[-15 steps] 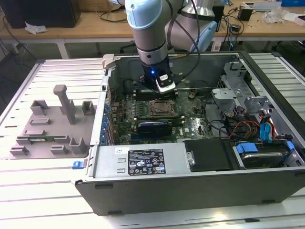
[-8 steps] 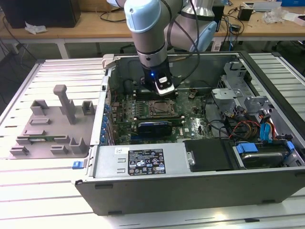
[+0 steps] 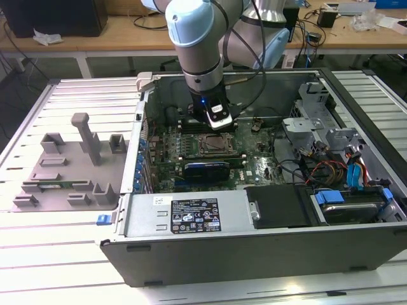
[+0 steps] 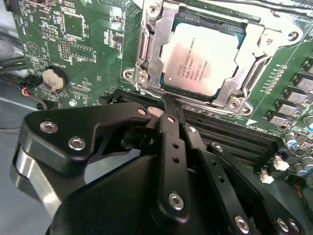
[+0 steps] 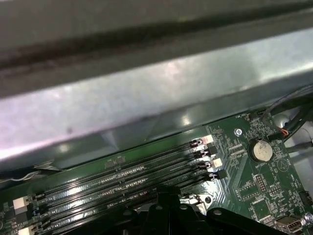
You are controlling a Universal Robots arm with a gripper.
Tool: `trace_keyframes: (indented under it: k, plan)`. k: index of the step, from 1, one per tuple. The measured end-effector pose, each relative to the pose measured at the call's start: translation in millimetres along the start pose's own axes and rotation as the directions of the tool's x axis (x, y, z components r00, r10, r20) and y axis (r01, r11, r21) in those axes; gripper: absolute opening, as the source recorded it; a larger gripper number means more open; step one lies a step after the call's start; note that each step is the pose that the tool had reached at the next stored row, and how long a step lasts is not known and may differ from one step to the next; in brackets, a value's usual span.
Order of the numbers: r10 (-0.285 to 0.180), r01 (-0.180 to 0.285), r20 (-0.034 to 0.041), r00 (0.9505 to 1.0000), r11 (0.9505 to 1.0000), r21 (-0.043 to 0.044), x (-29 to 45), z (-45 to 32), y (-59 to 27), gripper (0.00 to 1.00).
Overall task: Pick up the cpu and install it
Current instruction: 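Install the first cpu locking lever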
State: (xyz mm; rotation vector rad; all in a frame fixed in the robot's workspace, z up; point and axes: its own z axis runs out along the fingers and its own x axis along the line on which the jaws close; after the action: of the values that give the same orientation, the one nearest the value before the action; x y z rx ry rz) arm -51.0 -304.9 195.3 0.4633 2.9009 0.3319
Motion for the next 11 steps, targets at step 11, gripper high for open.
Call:
trace_keyframes:
  k: [11]
  plan:
    - [-0.01,0.009,0.0119,0.9999,0.9992,0.04,-2.5,-15.6,4.1,0.11]
